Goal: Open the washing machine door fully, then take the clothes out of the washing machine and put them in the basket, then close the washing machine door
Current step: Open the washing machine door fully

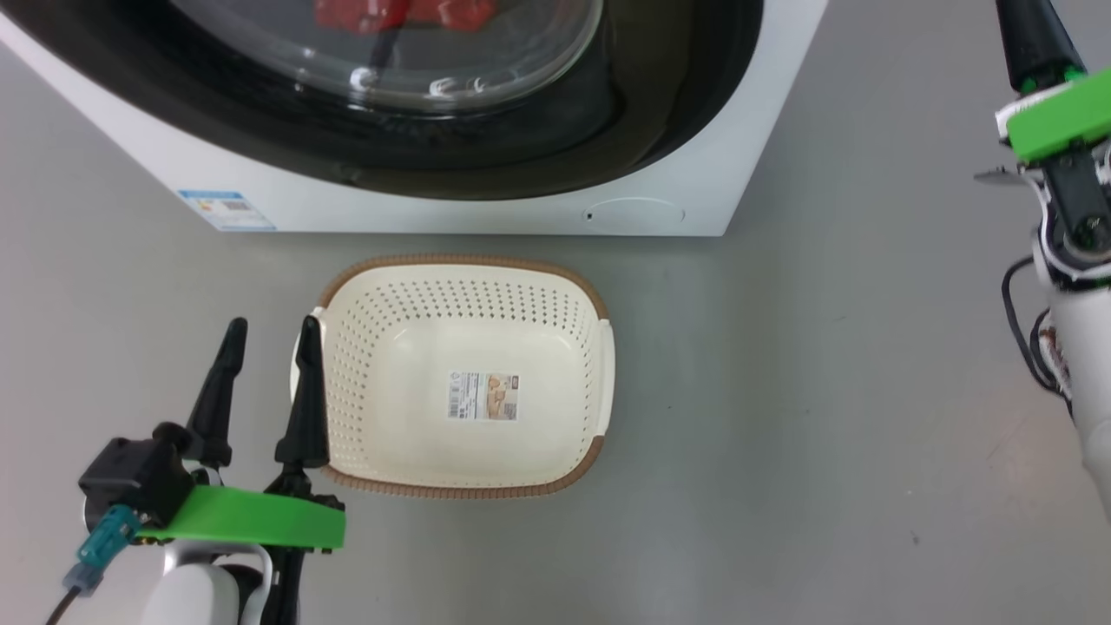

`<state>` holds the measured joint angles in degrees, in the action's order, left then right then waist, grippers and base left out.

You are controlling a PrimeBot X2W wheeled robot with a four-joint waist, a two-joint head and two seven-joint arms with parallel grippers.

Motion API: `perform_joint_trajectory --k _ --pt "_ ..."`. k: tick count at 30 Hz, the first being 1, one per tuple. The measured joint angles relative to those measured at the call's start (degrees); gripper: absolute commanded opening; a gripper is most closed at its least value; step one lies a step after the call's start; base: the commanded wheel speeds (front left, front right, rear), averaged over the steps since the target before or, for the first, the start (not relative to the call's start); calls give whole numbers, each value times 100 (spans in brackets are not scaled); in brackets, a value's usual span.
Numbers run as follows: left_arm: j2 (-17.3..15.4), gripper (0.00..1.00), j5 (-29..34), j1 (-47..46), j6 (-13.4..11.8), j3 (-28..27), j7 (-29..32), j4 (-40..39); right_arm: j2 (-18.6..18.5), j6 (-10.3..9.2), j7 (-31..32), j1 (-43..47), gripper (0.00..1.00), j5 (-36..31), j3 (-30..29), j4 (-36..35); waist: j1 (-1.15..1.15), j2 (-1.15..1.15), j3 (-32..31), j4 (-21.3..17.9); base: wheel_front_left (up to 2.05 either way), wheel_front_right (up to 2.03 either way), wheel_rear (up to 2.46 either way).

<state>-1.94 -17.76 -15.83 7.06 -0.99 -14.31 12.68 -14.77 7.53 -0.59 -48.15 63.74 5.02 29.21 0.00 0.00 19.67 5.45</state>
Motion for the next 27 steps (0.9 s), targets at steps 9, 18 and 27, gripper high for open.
perform_joint_trajectory --k 9,18,27 --pt "7 100 -45 -105 3 11 0 62 -122 0 983 -676 0 1044 534 43 0 0 252 195 0 0 0" --pt "2 100 -48 -214 4 49 0 68 -134 -1 1802 -1344 0 1804 709 411 0 0 488 393 0 0 0" --pt "-5 100 -121 -229 4 90 0 74 -124 -2 2370 -1788 0 2128 848 864 0 0 592 499 0 0 0"
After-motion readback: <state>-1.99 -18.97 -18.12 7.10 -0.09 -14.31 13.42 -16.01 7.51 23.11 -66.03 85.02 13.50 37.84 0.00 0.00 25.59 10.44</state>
